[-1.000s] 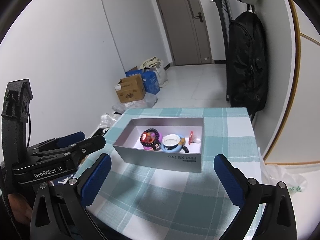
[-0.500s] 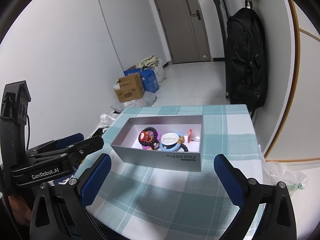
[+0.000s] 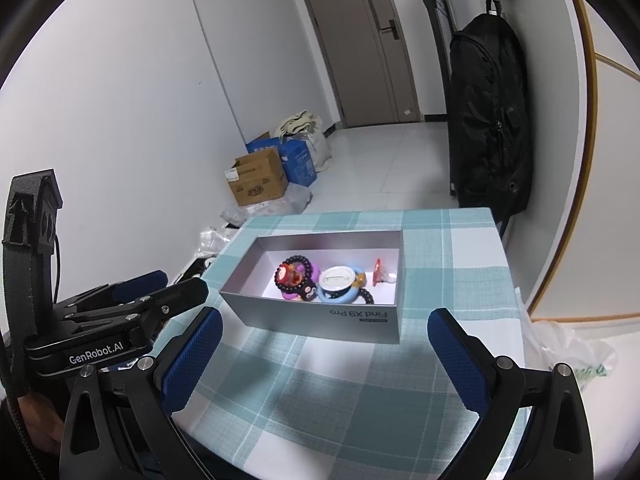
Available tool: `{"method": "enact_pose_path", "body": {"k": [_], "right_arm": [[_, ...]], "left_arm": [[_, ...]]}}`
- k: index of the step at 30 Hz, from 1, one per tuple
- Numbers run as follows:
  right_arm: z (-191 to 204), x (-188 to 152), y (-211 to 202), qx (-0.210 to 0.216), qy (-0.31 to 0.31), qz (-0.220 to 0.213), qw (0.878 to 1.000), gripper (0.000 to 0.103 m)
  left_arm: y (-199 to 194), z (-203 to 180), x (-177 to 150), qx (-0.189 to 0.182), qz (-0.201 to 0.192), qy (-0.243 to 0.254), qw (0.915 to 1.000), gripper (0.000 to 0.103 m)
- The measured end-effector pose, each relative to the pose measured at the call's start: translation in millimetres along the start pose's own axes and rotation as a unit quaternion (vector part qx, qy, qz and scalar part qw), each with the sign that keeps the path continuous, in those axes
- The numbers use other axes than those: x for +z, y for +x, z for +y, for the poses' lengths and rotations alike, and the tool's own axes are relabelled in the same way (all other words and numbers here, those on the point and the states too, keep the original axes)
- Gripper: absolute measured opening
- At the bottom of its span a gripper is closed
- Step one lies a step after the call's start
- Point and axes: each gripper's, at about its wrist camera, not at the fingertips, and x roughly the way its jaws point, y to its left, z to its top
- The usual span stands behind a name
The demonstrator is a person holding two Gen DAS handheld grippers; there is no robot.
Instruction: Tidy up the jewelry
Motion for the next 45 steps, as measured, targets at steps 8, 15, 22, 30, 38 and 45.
{"method": "enact_pose_path", "body": {"k": [8, 15, 22, 30, 38, 45], "right_arm": [[-0.6, 1.1, -1.1, -0.001, 0.000, -0.003, 1.000, 0.103], [-0.9, 1.3, -1.1, -0.001, 0.001, -0.003, 1.000, 0.103], [-0.9, 2.1, -2.5, -0.002, 0.000, -0.004, 1.000, 0.103], [-0.9, 2.1, -3.0, -0.002, 0.000, -0.003, 1.000, 0.103], [-1.9, 2.6, -1.9, -0.002, 0.002, 0.000, 1.000, 0.103], [-1.7, 2.6, -1.7, -0.003, 0.001, -0.001, 1.000, 0.103]], "left_arm": [[0.8, 0.6, 0.7, 0.003, 0.000, -0.006, 1.0000, 0.073], [0.2, -1.4, 0.6, 0.014, -0.005, 0.000, 0.9999, 0.073], [-1.0, 1.0, 1.0, 0.008, -0.006, -0.004, 0.9999, 0.073], [-2.0, -1.2, 1.8, 0.004, -0.006, -0.002, 1.0000, 0.073], [-2.7, 1.7, 2.3, 0.006, -0.009, -0.009, 0.9999, 0.073], [-2.3, 0.7, 2.0, 0.000, -0.006, -0.010, 0.9999, 0.073]]}}
